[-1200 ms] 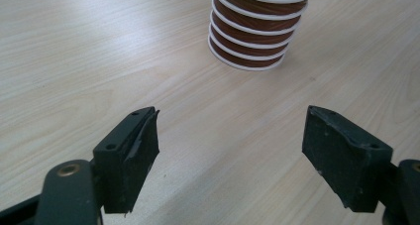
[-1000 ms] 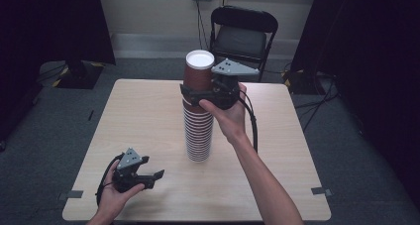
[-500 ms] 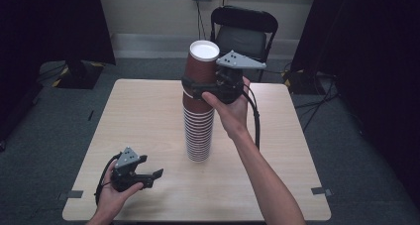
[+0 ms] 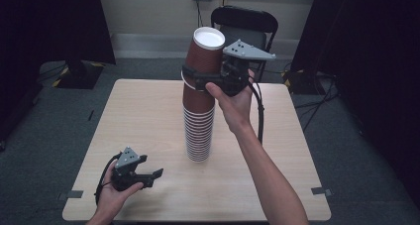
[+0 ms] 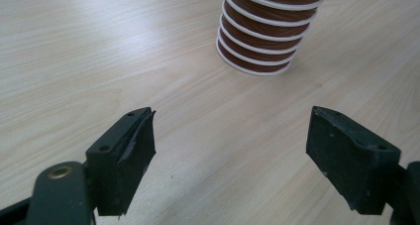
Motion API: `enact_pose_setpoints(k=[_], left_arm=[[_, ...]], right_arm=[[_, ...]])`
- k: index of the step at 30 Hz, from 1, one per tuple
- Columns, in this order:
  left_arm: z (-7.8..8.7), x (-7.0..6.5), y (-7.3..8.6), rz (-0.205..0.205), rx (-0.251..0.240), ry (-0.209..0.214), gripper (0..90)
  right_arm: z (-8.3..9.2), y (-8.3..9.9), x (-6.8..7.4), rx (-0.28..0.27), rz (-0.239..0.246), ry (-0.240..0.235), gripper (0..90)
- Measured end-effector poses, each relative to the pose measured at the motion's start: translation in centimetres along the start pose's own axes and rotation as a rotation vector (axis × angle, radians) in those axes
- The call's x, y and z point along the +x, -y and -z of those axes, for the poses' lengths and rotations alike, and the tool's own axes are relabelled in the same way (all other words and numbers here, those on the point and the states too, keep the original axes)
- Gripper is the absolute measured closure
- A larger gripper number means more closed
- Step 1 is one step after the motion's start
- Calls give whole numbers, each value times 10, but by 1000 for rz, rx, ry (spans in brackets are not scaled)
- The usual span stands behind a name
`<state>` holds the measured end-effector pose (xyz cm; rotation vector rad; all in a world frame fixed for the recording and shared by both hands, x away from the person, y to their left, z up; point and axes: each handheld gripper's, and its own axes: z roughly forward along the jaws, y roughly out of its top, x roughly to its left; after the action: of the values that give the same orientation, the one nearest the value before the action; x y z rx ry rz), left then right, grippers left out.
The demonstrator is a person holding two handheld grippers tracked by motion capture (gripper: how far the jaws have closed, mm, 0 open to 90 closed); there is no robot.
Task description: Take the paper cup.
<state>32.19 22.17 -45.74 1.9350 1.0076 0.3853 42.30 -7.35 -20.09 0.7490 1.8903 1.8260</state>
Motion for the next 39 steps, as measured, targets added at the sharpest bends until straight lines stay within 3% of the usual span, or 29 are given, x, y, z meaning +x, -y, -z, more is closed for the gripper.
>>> enact_pose_setpoints(k=[10, 21, 28, 39], left_arm=[[0, -1, 0, -6, -1, -2, 189], [0, -1, 0, -9, 2, -4, 189], [-2, 0, 1, 4, 18, -6, 184], [-2, -2, 0, -17, 9, -2, 184]], right_arm=[[10, -10, 5, -46, 7, 1, 131], [25, -16, 7, -64, 14, 36, 132], [34, -17, 0, -52, 6, 63, 132], [56, -13, -11, -57, -3, 110, 133]])
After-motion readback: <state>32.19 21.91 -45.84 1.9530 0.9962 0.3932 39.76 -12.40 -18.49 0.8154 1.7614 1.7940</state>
